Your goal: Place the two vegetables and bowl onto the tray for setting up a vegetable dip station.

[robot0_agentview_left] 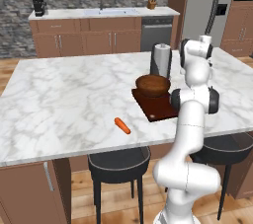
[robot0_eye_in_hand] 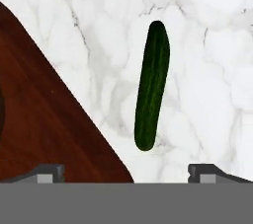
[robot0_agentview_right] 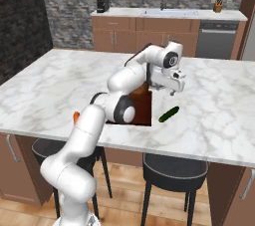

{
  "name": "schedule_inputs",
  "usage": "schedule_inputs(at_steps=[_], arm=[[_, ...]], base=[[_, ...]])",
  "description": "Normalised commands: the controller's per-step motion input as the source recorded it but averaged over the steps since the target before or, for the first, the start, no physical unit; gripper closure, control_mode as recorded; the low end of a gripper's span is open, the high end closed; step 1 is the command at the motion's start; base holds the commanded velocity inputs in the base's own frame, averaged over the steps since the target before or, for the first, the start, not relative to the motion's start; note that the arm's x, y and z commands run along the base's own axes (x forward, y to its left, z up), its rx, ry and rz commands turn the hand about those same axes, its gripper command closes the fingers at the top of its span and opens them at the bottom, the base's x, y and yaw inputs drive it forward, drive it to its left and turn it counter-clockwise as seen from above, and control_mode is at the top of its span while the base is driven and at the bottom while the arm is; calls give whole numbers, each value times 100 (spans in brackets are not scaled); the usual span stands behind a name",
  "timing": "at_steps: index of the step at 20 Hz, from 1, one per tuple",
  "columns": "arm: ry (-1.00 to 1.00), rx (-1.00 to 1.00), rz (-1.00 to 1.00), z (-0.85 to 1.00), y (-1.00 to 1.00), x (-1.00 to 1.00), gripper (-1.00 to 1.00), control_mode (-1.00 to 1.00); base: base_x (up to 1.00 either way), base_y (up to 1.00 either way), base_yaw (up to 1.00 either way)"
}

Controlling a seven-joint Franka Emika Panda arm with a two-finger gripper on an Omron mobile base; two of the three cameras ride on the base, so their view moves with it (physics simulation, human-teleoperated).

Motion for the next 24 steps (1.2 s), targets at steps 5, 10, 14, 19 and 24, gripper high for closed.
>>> schedule_inputs(at_steps=[5,10,14,19,24], arm=[[2,-1,-15,-45,5,-73,-100,-100],[-7,-6,-2,-35,4,-33,-100,-100],[-5,-5,1,-39,12,-2,-100,-100],[-1,-2,3,-24,-2,42,-100,-100],[-2,0,5,-31,-28,32,-100,-100]], base=[[0,0,0],[0,0,0],[0,0,0],[0,0,0],[0,0,0]])
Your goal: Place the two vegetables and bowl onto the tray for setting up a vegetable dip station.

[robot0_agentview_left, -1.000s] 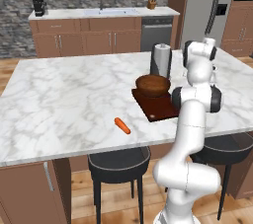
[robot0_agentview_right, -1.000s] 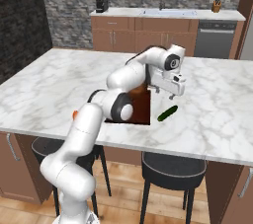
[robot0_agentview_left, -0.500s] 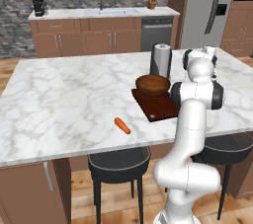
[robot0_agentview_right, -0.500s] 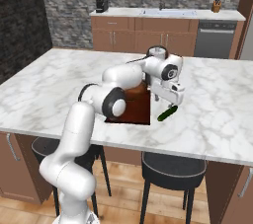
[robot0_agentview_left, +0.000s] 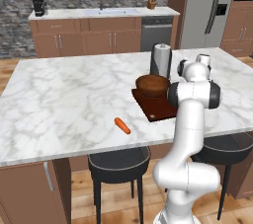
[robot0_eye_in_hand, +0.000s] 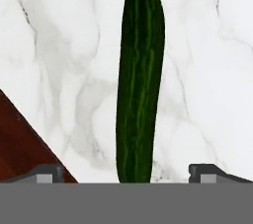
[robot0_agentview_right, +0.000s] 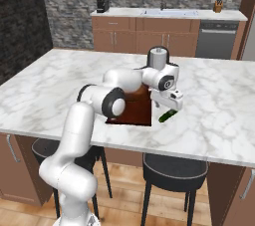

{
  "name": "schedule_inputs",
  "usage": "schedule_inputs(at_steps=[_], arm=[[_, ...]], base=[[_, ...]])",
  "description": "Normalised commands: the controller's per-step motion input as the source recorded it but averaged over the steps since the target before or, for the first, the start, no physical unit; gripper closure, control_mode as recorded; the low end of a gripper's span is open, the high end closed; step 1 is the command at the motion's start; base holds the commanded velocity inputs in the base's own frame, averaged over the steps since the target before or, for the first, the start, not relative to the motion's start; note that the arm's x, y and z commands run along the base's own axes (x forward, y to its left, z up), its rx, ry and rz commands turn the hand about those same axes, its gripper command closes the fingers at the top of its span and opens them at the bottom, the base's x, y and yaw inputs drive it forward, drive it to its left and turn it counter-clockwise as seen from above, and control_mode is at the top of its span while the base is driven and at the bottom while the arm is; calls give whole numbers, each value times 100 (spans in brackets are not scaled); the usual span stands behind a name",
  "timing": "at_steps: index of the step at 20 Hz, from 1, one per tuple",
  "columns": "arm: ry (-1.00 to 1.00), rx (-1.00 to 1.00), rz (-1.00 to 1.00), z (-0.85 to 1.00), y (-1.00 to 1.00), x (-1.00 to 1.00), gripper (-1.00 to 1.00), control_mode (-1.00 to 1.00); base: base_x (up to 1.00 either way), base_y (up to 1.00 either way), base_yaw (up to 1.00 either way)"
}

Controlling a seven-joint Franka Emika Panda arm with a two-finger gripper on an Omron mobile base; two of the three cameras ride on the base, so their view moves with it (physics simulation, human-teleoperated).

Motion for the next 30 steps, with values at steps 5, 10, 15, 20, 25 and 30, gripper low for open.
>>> schedule_inputs(at_steps=[5,10,15,20,25,30], arm=[[2,0,1,-26,-40,6,-100,-100],[0,3,1,-15,-3,2,-100,-100],[0,3,2,-14,0,11,-100,-100],[0,0,2,-17,0,13,-100,-100],[0,4,1,-21,1,1,-100,-100],[-3,2,0,-15,5,4,100,-100]], base=[[0,0,0],[0,0,0],[0,0,0],[0,0,0],[0,0,0],[0,0,0]])
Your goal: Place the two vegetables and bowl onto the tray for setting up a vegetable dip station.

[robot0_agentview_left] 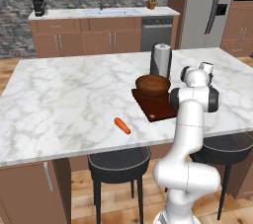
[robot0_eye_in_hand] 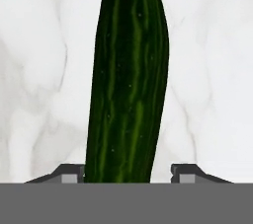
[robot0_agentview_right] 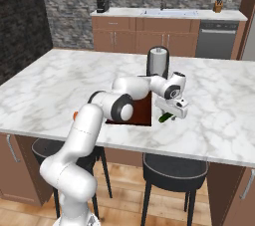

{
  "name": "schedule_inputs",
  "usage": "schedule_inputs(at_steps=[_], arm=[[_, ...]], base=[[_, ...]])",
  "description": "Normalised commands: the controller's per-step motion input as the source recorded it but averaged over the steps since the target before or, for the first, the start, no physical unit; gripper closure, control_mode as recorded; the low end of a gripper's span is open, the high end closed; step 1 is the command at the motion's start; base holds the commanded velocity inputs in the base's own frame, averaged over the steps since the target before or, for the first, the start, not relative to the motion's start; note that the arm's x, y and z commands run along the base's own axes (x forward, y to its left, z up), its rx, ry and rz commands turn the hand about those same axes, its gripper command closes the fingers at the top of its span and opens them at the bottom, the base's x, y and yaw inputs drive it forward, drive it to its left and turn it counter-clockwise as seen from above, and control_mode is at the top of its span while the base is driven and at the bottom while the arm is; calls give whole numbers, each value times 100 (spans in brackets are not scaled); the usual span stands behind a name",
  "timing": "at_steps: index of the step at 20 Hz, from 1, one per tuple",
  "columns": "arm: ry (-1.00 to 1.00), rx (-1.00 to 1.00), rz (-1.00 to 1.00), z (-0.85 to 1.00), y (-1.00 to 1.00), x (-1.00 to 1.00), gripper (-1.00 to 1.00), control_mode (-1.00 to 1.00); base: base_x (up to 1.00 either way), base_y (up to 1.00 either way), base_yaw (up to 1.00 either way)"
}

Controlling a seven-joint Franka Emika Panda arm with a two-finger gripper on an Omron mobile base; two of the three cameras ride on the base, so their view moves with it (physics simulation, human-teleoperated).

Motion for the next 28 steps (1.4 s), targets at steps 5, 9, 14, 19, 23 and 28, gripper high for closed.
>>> schedule_inputs(at_steps=[5,9,14,19,23,28], arm=[[-1,0,-1,-1,7,0,100,-100],[0,-2,-9,12,21,-12,100,-100],[-6,0,-12,26,26,-36,100,-100],[-13,-1,-9,17,24,-50,100,-100],[-14,-5,-6,25,53,-47,100,-100],[-17,-11,0,23,71,-33,100,-100]], base=[[0,0,0],[0,0,0],[0,0,0],[0,0,0],[0,0,0],[0,0,0]])
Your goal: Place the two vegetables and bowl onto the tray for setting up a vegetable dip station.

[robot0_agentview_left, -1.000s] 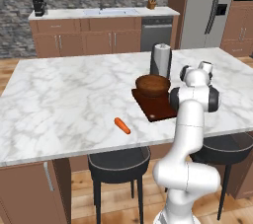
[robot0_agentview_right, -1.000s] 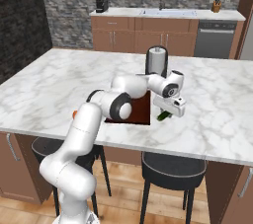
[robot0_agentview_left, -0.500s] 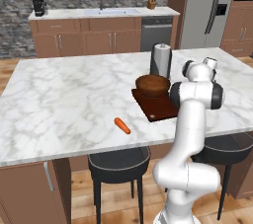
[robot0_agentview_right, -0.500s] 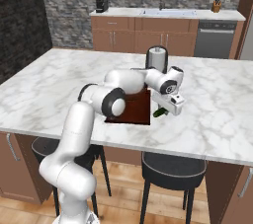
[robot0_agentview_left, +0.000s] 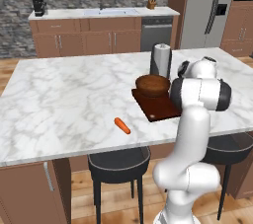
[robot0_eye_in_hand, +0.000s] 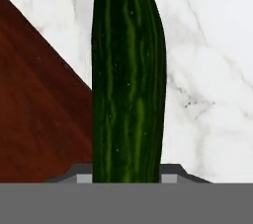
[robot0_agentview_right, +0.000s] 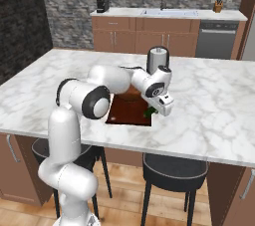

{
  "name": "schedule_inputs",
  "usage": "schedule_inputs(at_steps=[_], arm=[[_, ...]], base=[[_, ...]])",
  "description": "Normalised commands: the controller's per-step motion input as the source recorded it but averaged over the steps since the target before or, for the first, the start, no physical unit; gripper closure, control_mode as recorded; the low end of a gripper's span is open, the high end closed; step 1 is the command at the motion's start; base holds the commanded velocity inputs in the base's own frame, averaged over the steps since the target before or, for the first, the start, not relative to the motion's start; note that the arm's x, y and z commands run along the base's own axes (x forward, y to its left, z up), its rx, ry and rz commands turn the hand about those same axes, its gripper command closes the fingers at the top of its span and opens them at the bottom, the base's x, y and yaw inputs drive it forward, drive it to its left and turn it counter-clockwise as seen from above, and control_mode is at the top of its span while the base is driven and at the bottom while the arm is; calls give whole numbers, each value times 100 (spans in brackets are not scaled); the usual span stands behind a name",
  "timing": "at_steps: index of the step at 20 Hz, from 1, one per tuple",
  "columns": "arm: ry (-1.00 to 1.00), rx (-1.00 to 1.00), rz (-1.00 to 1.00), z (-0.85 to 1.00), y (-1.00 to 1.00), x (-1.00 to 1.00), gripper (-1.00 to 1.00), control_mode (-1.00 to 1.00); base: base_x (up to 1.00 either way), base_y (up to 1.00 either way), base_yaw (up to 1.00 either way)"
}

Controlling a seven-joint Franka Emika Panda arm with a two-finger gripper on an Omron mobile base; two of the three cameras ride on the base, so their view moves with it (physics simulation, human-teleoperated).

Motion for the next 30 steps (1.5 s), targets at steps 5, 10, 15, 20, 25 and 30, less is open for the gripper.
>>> schedule_inputs(at_steps=[5,10,15,20,25,30], arm=[[-8,-11,-6,0,60,-14,100,-100],[0,-10,-18,2,63,1,100,-100],[0,-2,-16,0,49,8,100,-100],[1,0,-15,0,39,17,100,-100],[0,0,-5,0,19,30,100,-100],[0,0,-5,-2,8,25,100,-100]], base=[[0,0,0],[0,0,0],[0,0,0],[0,0,0],[0,0,0],[0,0,0]])
